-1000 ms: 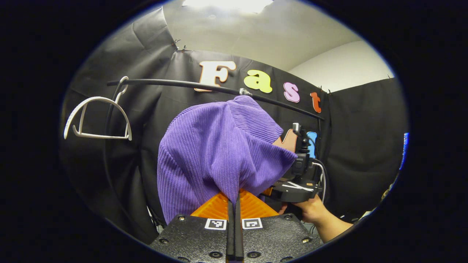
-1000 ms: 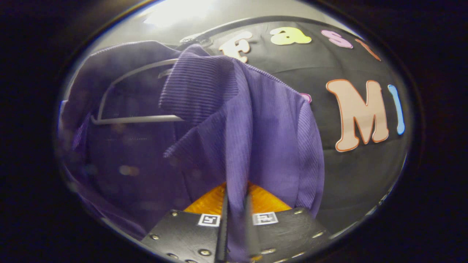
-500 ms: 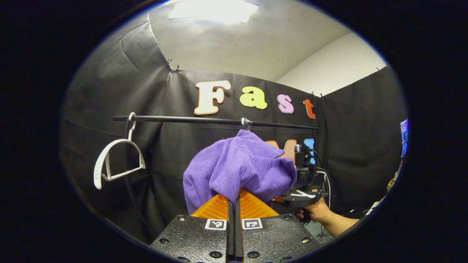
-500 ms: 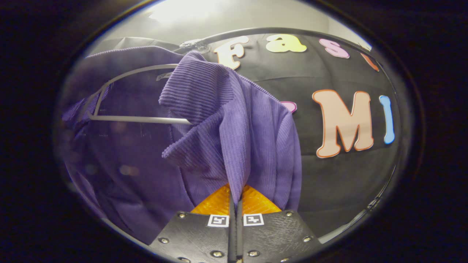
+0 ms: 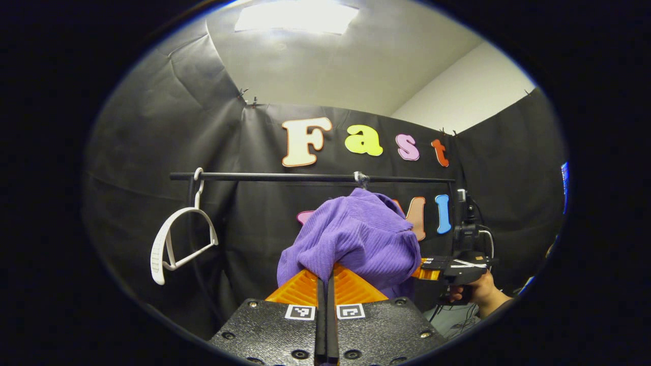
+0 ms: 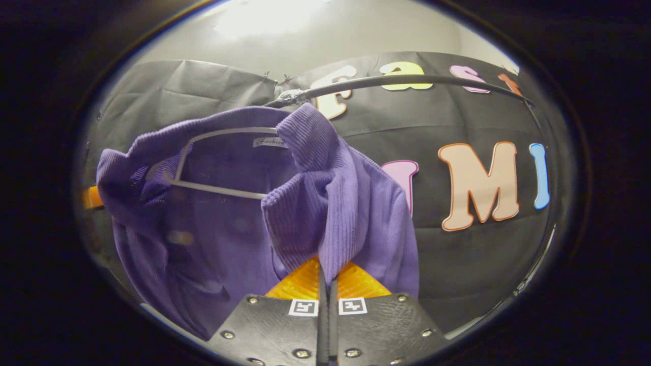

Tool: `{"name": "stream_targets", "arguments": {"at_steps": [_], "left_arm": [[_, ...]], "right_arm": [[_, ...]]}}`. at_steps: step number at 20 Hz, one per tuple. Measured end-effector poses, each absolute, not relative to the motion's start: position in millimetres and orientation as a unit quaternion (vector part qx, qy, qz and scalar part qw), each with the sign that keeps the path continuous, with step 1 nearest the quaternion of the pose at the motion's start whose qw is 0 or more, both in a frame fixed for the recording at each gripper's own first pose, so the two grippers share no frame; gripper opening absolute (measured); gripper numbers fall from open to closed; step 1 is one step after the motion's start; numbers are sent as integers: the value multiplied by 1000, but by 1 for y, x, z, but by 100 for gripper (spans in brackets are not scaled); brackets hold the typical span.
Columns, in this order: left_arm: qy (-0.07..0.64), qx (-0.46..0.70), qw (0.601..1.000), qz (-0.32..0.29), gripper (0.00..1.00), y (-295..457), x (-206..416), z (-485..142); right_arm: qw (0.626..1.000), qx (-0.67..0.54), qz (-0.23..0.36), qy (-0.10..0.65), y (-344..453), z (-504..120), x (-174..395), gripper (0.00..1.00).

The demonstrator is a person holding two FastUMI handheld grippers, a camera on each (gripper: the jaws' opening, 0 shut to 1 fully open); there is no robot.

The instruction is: Grasp the clothes on the hanger with both hands and then place them into the laundry hamper below.

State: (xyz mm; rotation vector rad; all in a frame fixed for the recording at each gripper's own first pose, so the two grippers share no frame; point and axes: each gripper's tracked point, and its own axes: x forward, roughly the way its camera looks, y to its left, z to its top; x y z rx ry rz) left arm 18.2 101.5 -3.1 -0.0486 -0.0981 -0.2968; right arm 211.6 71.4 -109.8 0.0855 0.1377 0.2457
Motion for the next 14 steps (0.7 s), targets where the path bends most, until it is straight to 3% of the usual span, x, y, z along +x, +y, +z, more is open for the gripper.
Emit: {"name": "stream_targets", "arguments": {"at_steps": [5, 14], "left_arm": [[-55, -32, 989, -131, 1, 117, 27, 0], [-33, -32, 989, -137, 1, 112, 33, -16]], "right_arm": [[978, 97, 166, 77, 71, -110, 194, 3], [962, 159, 181, 128, 78, -140, 213, 1]]}}
